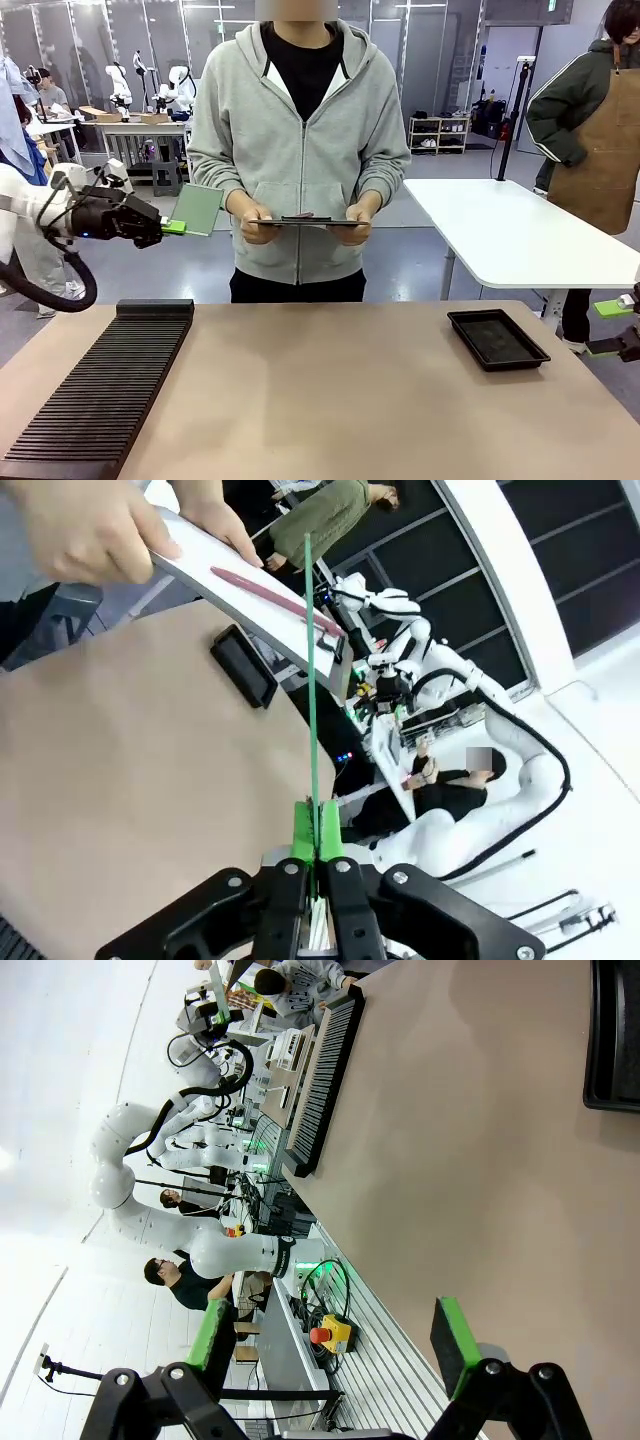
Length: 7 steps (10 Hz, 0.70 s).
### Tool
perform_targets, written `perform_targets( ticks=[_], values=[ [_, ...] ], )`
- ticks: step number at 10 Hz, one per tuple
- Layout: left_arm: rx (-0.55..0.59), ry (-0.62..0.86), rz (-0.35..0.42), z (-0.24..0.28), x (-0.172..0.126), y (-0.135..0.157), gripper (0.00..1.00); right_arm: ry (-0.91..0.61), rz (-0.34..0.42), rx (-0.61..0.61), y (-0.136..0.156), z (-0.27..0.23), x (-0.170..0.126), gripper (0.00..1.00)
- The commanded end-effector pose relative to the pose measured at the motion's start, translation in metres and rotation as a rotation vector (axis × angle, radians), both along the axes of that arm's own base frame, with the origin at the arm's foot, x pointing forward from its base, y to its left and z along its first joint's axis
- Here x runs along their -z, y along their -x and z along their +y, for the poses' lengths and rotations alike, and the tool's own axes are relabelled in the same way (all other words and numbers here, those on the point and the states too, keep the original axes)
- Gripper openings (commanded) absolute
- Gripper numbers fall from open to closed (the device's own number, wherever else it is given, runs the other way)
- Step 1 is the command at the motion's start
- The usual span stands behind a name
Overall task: Inspect the PCB.
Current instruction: Pick up the Blank PCB and present it to the human.
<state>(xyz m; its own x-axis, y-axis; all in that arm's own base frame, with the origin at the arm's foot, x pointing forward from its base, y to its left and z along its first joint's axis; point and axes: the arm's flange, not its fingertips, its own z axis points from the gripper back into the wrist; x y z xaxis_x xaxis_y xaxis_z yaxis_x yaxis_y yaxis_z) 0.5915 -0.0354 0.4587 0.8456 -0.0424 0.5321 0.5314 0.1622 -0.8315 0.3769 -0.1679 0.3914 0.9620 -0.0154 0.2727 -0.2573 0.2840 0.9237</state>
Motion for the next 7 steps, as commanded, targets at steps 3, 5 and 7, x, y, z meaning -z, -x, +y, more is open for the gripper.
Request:
perform_targets(
  ticks=[3,5,7],
  values=[
    [-0.013,0.055,0.067,-0.008,0.013,-0.027,0.0,0.003,-0.001,-0.004,-0.001,0.0,-0.001,1.0],
    [0.004,0.021,0.053,-0.01,0.02,-0.02,0.0,0.003,-0.001,-0.004,-0.001,0.0,-0.001,1.0],
    [0.004,0.021,0.053,-0.01,0.02,-0.02,0.0,0.003,-0.001,-0.004,-0.001,0.0,-0.001,1.0]
  ],
)
